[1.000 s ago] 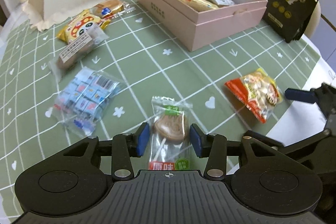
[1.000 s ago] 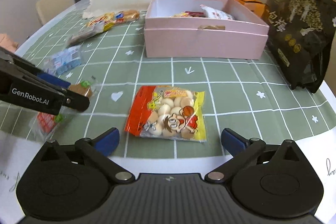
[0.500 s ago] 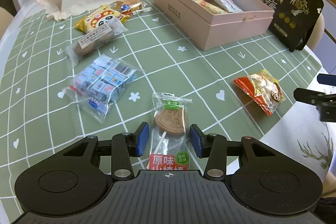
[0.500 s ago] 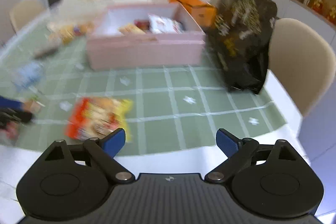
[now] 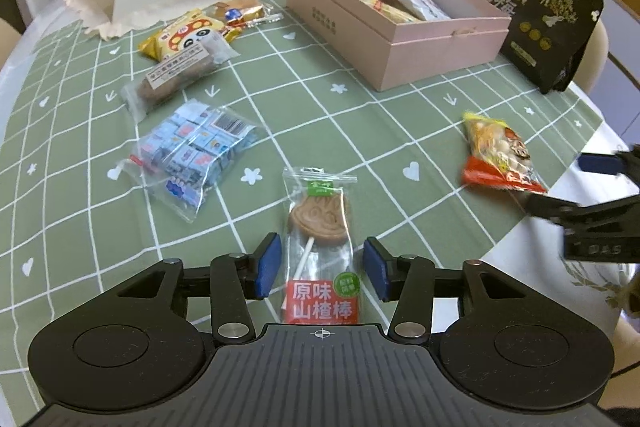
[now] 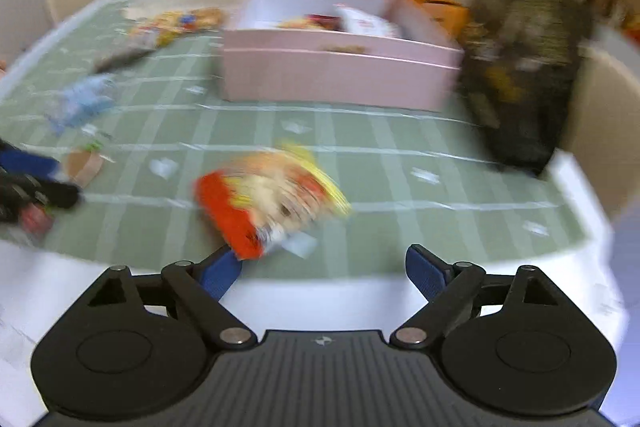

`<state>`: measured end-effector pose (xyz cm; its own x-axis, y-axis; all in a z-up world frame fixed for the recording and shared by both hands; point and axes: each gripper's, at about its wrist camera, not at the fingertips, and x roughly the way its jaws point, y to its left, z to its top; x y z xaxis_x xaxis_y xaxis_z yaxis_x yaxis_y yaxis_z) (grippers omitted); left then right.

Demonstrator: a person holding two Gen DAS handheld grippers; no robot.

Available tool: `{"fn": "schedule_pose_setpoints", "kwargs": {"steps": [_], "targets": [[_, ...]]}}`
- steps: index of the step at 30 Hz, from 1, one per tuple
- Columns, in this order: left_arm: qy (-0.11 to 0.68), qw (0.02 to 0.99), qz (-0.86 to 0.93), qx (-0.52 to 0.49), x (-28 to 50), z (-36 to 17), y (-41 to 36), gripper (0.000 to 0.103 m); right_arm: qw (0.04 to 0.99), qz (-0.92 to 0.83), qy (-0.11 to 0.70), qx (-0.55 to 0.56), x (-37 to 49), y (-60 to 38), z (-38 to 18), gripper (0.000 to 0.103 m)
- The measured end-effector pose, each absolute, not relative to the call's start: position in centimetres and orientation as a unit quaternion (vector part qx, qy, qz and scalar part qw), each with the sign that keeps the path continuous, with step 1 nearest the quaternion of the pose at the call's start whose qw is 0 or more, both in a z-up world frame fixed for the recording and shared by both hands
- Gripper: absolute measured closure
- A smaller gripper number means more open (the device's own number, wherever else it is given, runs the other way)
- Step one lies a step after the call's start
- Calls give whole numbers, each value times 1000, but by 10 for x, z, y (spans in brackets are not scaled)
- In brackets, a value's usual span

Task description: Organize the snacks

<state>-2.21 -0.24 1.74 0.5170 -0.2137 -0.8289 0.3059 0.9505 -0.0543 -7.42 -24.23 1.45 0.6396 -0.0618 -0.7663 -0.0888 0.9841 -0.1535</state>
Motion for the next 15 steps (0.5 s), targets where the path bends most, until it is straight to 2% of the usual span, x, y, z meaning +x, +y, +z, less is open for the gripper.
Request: {"fn": "schedule_pose_setpoints", "kwargs": {"steps": [3, 9, 15], "targets": [[468, 868, -159, 51, -18, 17, -4, 46, 894, -19, 443, -68, -82, -267, 29, 14], [476, 862, -165, 63, -14, 17, -11, 41, 879, 4, 469, 85, -77, -300, 71, 14], [472, 866, -159, 48, -14, 17, -9, 40, 883, -4, 458, 102, -43, -283, 54, 14]]}}
